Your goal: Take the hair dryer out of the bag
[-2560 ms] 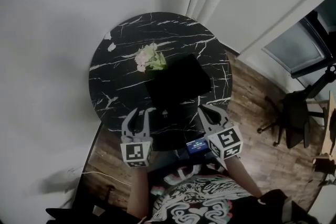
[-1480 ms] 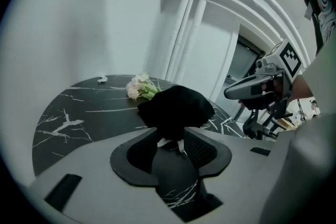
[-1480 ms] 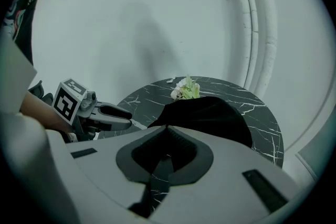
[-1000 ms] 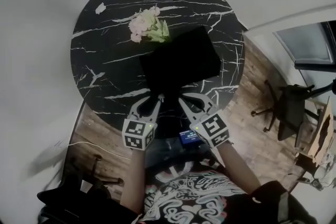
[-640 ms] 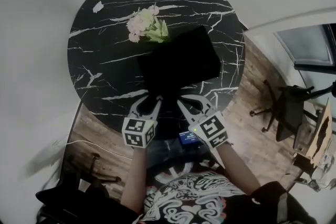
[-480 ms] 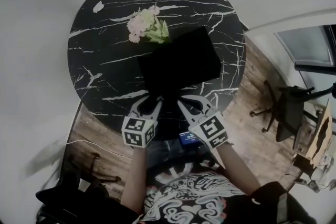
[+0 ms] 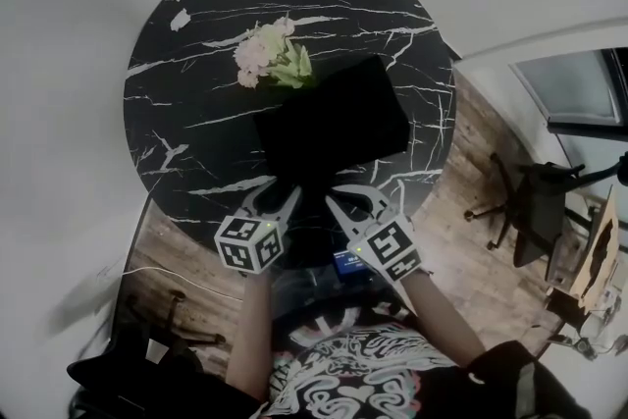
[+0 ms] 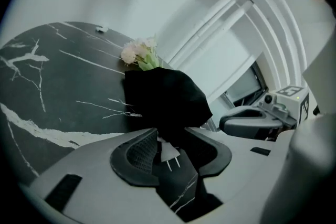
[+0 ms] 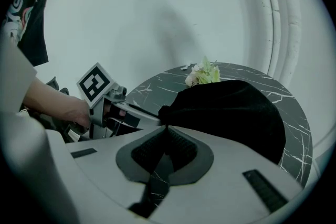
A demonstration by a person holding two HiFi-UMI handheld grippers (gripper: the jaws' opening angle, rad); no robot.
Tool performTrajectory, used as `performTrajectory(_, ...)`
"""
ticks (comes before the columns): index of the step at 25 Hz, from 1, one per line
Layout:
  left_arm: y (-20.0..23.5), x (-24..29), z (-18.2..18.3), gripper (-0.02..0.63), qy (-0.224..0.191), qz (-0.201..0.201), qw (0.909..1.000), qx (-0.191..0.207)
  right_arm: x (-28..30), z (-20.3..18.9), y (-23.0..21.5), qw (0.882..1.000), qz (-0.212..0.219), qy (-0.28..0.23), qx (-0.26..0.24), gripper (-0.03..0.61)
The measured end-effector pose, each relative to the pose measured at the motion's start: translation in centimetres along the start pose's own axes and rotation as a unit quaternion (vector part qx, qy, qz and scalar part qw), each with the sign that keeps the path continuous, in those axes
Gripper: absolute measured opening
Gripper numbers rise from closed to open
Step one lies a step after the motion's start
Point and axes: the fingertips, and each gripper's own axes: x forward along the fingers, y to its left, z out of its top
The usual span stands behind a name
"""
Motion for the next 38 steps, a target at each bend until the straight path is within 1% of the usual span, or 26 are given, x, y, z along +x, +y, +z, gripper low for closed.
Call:
performTrajectory(1, 0.0, 0.1, 0.3, 0.149, -0.005, -0.006, 0.9999, -0.012, 0.0, 0.0, 0.0, 1.0, 0.001, 0.001, 0.0, 0.02)
performTrajectory(2, -0.1, 0.3, 0.5, 0.149, -0.007, -0.01, 0.9998, -0.014, 0.0, 0.0, 0.1, 1.0, 0.002, 0.002, -0.001, 0.02)
performTrajectory(3, -0.3, 0.4, 0.7, 0.118, -0.007, -0.012, 0.9999, -0.004, 0.0, 0.0, 0.1, 1.0, 0.002, 0.004, -0.002, 0.02)
performTrajectory(4, -0.6, 0.5, 0.9, 0.046, -0.004, -0.012, 0.9998, 0.013, 0.0, 0.0, 0.2, 1.0, 0.002, 0.005, -0.004, 0.02)
performTrajectory(5, -0.9, 0.6, 1.1, 0.04, -0.001, -0.013, 0.9994, 0.032, 0.0, 0.0, 0.3, 1.0, 0.002, 0.006, -0.006, 0.02)
performTrajectory(6, -1.2, 0.6, 1.3, 0.037, 0.0, -0.015, 0.9989, 0.045, 0.0, 0.1, 0.3, 1.0, 0.001, 0.008, -0.008, 0.02)
performTrajectory(7, -1.5, 0.6, 1.5, 0.035, 0.0, -0.019, 0.9986, 0.049, 0.0, 0.1, 0.3, 1.0, 0.0, 0.009, -0.01, 0.02)
performTrajectory(10, -2.0, 0.4, 2.0, 0.034, -0.01, -0.035, 0.9986, 0.037, 0.1, 0.0, 0.2, 1.0, -0.007, 0.015, -0.011, 0.02)
performTrajectory(16, -3.0, -0.3, 3.4, 0.032, -0.034, -0.066, 0.9967, 0.034, 0.5, 0.2, -0.1, 0.999, -0.03, 0.025, -0.032, 0.021)
performTrajectory(21, -4.3, -1.4, 4.6, 0.031, -0.056, -0.093, 0.9937, 0.029, 1.2, 0.7, 1.9, 0.999, -0.019, 0.022, -0.039, 0.023)
performTrajectory(23, -4.8, -1.7, 4.8, 0.031, -0.057, -0.103, 0.9926, 0.03, 1.4, 1.1, 2.0, 0.997, -0.038, 0.022, -0.063, 0.031)
performTrajectory(24, -5.1, -1.8, 4.9, 0.031, -0.058, -0.109, 0.9919, 0.028, 1.6, 1.2, 1.9, 0.996, -0.048, 0.024, -0.071, 0.053)
performTrajectory(25, -5.3, -2.0, 5.1, 0.031, -0.061, -0.115, 0.9911, 0.025, 1.8, 1.2, 1.8, 0.995, -0.058, 0.026, -0.074, 0.089)
performTrajectory(27, -5.7, -2.4, 5.4, 0.031, -0.069, -0.125, 0.9895, 0.024, 2.2, 1.1, 1.7, 0.994, -0.076, 0.033, -0.073, 0.148)
performTrajectory(28, -5.9, -2.6, 5.5, 0.031, -0.071, -0.127, 0.989, 0.029, 2.4, 1.1, 1.6, 0.993, -0.087, 0.035, -0.074, 0.155)
performTrajectory(30, -6.4, -2.7, 5.4, 0.031, -0.069, -0.131, 0.9883, 0.037, 2.7, 1.1, 1.1, 0.99, -0.109, 0.035, -0.081, 0.16)
performTrajectory(33, -6.8, -2.7, 5.2, 0.031, -0.066, -0.142, 0.987, 0.037, 3.6, 1.3, 0.4, 0.985, -0.136, 0.03, -0.105, 0.164)
performTrajectory(35, -7.0, -2.8, 4.9, 0.031, -0.063, -0.148, 0.9865, 0.034, 4.3, 1.5, 0.2, 0.982, -0.145, 0.029, -0.12, 0.164)
performTrajectory(37, -7.2, -2.8, 4.7, 0.031, -0.06, -0.15, 0.9863, 0.032, 4.7, 1.7, 0.0, 0.981, -0.149, 0.027, -0.121, 0.164)
performTrajectory(38, -7.2, -2.9, 4.6, 0.031, -0.06, -0.151, 0.9862, 0.032, 4.7, 1.9, -0.1, 0.98, -0.153, 0.027, -0.121, 0.136)
